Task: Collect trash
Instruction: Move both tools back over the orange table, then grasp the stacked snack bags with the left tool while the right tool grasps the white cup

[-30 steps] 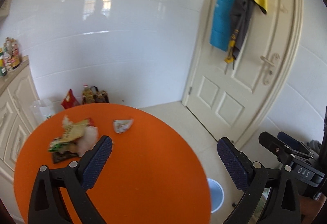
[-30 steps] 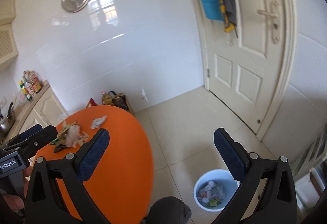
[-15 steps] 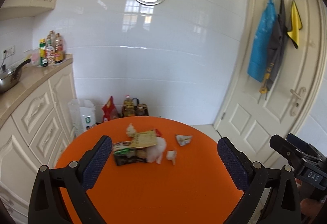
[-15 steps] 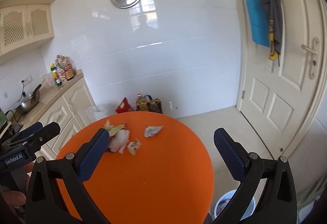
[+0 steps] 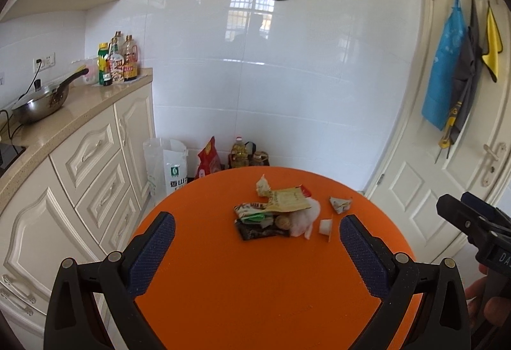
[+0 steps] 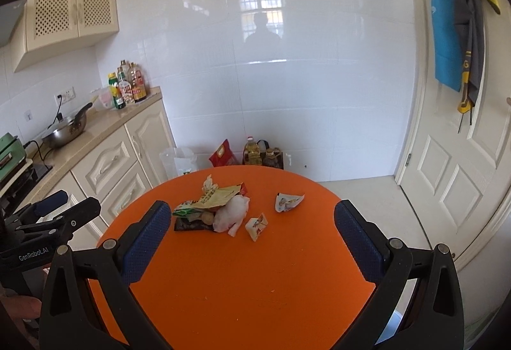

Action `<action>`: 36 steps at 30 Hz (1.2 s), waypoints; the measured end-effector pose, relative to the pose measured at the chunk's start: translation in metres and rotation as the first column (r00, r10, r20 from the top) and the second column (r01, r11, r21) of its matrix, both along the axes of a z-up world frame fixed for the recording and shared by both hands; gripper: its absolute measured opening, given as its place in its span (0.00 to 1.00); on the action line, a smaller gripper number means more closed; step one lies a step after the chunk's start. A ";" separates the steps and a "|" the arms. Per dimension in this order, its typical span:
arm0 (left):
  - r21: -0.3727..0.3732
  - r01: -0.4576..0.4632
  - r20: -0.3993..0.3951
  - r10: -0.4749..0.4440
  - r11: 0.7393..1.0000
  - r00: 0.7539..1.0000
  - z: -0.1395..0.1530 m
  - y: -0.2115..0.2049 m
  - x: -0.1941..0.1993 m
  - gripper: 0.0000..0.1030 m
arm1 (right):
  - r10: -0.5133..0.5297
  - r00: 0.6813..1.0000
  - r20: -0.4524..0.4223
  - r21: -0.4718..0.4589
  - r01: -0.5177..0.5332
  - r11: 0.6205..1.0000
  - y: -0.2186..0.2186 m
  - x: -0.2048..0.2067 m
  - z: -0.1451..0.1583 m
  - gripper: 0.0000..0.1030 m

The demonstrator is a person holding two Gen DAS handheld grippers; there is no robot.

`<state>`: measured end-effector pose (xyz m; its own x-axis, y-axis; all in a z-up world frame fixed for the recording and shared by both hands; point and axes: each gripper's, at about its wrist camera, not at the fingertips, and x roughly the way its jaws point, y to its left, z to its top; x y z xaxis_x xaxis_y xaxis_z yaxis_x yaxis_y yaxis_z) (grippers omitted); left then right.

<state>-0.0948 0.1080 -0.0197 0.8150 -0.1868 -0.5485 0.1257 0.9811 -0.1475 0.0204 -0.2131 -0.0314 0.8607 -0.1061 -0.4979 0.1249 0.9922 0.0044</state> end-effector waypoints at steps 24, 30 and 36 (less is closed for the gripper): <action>0.078 0.038 -0.279 -0.015 0.996 0.960 -0.107 -0.091 0.265 0.99 | -0.019 0.943 -0.333 0.049 0.037 0.998 -0.047 0.132 -0.146 1.00; 0.106 0.047 -0.308 -0.012 0.993 0.951 -0.132 -0.113 0.327 0.99 | 0.000 0.935 -0.356 0.060 0.023 0.998 -0.049 0.163 -0.165 0.94; 0.164 0.098 -0.306 -0.043 0.982 0.951 -0.149 -0.145 0.385 0.99 | 0.017 0.922 -0.386 0.050 0.002 0.999 -0.044 0.183 -0.181 0.75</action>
